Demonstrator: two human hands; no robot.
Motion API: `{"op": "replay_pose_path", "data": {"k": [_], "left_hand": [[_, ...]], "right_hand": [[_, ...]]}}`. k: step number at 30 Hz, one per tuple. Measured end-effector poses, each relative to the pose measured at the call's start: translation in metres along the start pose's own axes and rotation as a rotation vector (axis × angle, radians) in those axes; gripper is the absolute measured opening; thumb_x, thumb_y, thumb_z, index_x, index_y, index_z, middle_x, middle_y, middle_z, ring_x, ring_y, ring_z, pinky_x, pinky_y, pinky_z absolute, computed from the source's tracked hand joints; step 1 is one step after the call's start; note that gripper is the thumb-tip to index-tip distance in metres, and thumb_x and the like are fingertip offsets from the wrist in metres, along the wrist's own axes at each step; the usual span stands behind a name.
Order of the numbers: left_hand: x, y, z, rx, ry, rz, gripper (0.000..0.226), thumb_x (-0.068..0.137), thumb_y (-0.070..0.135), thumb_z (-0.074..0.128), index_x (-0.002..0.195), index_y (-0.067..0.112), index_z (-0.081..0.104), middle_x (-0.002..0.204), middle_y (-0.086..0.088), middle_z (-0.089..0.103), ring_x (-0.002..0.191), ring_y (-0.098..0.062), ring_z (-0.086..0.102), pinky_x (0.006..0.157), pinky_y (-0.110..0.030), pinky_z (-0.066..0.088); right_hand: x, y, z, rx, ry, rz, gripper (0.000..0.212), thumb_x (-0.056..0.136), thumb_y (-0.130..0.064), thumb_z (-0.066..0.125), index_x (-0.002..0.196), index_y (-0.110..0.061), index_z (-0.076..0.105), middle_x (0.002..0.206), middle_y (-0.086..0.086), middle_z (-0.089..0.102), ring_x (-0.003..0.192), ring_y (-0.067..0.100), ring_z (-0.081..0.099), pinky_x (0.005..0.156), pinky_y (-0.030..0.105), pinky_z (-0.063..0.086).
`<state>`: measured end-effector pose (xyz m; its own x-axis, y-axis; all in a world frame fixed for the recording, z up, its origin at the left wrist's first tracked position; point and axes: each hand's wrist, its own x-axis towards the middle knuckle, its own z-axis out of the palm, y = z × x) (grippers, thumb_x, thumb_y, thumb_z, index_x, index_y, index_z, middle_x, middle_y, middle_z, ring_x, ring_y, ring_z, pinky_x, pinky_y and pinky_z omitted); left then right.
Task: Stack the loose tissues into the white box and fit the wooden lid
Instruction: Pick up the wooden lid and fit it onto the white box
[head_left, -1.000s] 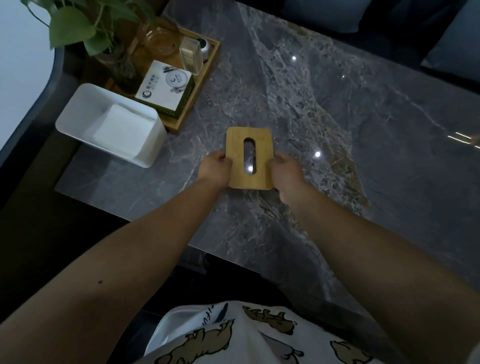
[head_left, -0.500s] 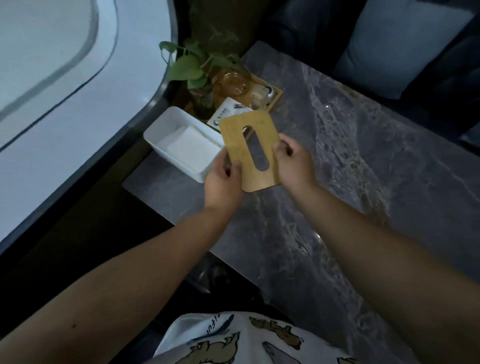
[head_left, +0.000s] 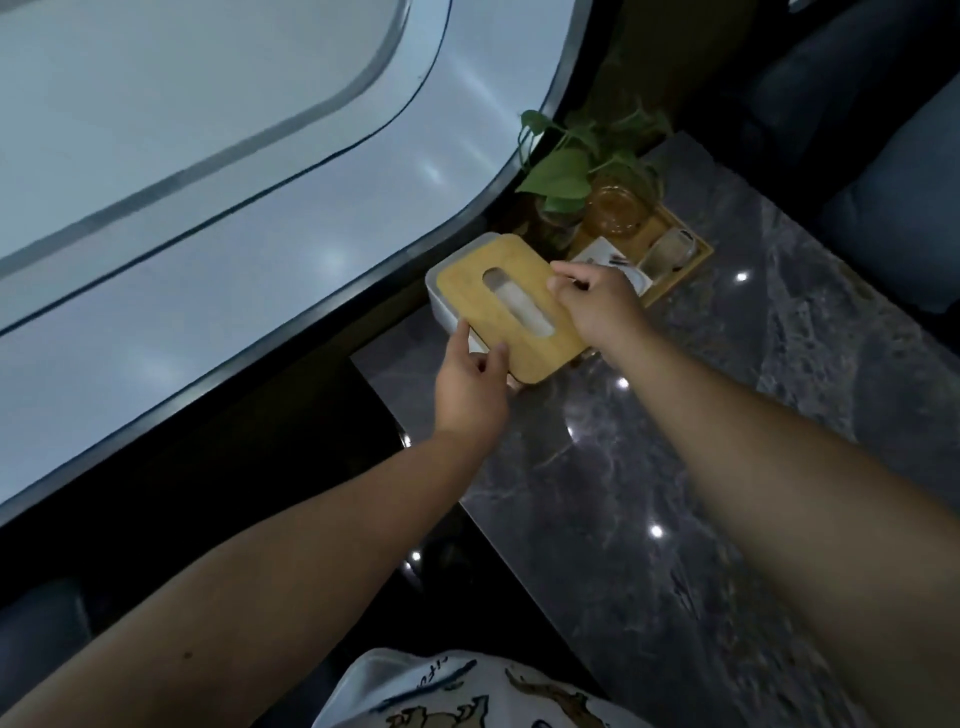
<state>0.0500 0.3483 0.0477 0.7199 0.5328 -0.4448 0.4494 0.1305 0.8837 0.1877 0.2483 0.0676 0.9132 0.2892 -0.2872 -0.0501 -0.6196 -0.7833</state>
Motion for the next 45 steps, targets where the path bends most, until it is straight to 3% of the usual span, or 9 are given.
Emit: {"op": "replay_pose_path", "data": {"k": [3,6,11,18,31,39,45], "left_hand": [[0.010,-0.001,0.002,-0.027,0.022,-0.014,0.062,0.097,0.032,0.053,0.152,0.024,0.024,0.085,0.017,0.063,0.083,-0.008,0.067,0.080,-0.037,0.058],[0.018,-0.004,0.004,-0.026,0.048,-0.017,0.061,0.097,0.031,0.054,0.151,0.025,0.026,0.081,0.021,0.058,0.081,0.001,0.062,0.079,-0.030,0.055],[0.023,-0.008,0.007,0.001,0.051,-0.009,0.063,0.096,0.035,0.054,0.150,0.028,0.023,0.090,0.014,0.063,0.091,-0.013,0.068,0.082,-0.043,0.059],[0.022,-0.012,0.009,0.075,0.079,0.012,0.061,0.097,0.037,0.051,0.150,0.029,0.022,0.094,-0.003,0.071,0.080,-0.016,0.070,0.071,-0.047,0.060],[0.023,-0.009,0.005,0.125,0.066,0.032,0.063,0.099,0.035,0.049,0.153,0.026,0.018,0.092,-0.002,0.070,0.084,-0.012,0.068,0.078,-0.039,0.059],[0.021,-0.008,0.005,0.164,0.071,0.035,0.064,0.100,0.034,0.047,0.153,0.024,0.015,0.075,0.002,0.062,0.073,-0.011,0.062,0.070,-0.031,0.056],[0.021,-0.010,0.005,0.170,0.075,0.035,0.064,0.099,0.035,0.047,0.153,0.023,0.015,0.073,0.003,0.060,0.072,-0.010,0.061,0.068,-0.030,0.054]], "right_hand": [[0.015,-0.001,0.005,-0.041,-0.042,0.004,0.038,0.092,-0.037,0.055,0.129,-0.026,0.059,0.135,-0.001,0.057,0.122,0.016,0.052,0.100,0.033,0.044],[0.025,-0.001,0.009,-0.066,-0.071,-0.012,0.039,0.093,-0.038,0.054,0.130,-0.026,0.057,0.136,-0.002,0.056,0.123,0.017,0.052,0.099,0.031,0.043],[0.035,0.000,0.011,-0.147,-0.087,-0.061,0.039,0.095,-0.037,0.052,0.132,-0.025,0.056,0.137,-0.002,0.056,0.126,0.017,0.050,0.097,0.028,0.040],[0.035,0.007,0.018,-0.360,-0.012,-0.193,0.040,0.097,-0.038,0.046,0.133,-0.023,0.055,0.132,0.006,0.059,0.122,0.024,0.052,0.095,0.035,0.044],[0.035,0.008,0.020,-0.443,0.004,-0.222,0.040,0.098,-0.036,0.044,0.134,-0.020,0.054,0.131,0.010,0.059,0.120,0.026,0.053,0.092,0.036,0.045],[0.035,0.011,0.025,-0.552,0.038,-0.272,0.039,0.099,-0.034,0.042,0.133,-0.021,0.055,0.123,0.013,0.059,0.109,0.030,0.058,0.079,0.036,0.046],[0.034,0.012,0.025,-0.540,0.052,-0.281,0.038,0.099,-0.034,0.042,0.132,-0.021,0.055,0.122,0.012,0.059,0.107,0.029,0.058,0.078,0.036,0.046]]}}
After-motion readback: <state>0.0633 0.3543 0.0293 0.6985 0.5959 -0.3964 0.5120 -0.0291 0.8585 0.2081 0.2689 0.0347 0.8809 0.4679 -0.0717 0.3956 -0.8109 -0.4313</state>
